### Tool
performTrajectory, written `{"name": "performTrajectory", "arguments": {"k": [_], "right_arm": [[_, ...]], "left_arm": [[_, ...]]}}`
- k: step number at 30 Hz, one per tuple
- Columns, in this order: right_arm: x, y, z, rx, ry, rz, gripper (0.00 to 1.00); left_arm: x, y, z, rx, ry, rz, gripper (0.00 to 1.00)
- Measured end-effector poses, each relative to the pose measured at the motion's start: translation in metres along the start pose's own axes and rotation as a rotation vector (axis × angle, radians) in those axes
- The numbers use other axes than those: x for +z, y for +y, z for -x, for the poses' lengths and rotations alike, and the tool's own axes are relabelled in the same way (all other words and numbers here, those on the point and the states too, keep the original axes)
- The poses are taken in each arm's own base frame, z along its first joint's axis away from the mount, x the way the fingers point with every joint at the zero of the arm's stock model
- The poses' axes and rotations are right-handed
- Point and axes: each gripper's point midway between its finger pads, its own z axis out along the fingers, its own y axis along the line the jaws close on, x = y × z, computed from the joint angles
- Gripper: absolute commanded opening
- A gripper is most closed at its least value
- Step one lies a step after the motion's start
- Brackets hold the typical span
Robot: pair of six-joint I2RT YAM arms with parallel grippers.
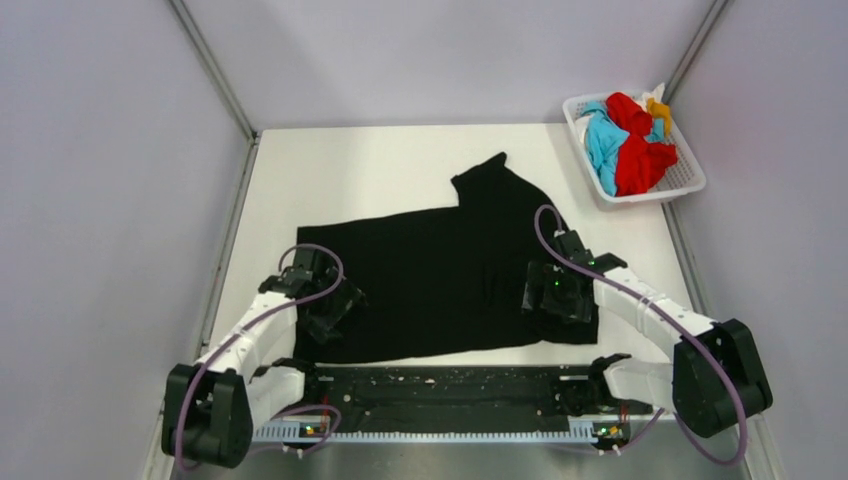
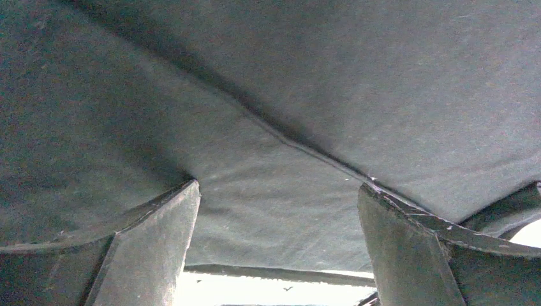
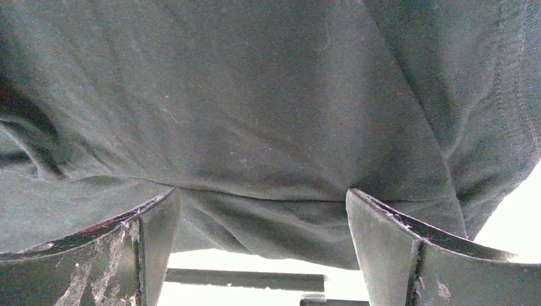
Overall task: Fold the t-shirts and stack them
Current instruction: Fold the flattened tshirt in 1/3 of the way
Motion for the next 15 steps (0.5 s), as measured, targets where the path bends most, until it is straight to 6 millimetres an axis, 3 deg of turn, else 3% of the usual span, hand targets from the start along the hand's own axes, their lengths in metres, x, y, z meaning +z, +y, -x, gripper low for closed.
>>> {"name": "performTrajectory", "arguments": {"k": [3,9,12,15], "right_arm": [[-0.002,-0.001,-0.008,0.021,0.03,-0.002,0.99],[-0.001,-0.003,-0.024,0.07,0.066,0.008,0.99],[-0.006,-0.005,-0.03,0.098,0.077,-0.004,0.99],[-0.015,-0.007,-0.034,0.128,0.067,-0.001,0.99]], "left_arm": [[-0.003,0.011,-0.006,-0.022,0.006,0.028,0.99],[0.0,0.011,-0.002,-0.022,0.02,0.082,0.99],[-0.004,0.001,0.008,-0.003,0.005,0.101,0.99],[-0.014,-0.024,0.026,0.027,-0.039,0.059,0.99]]}}
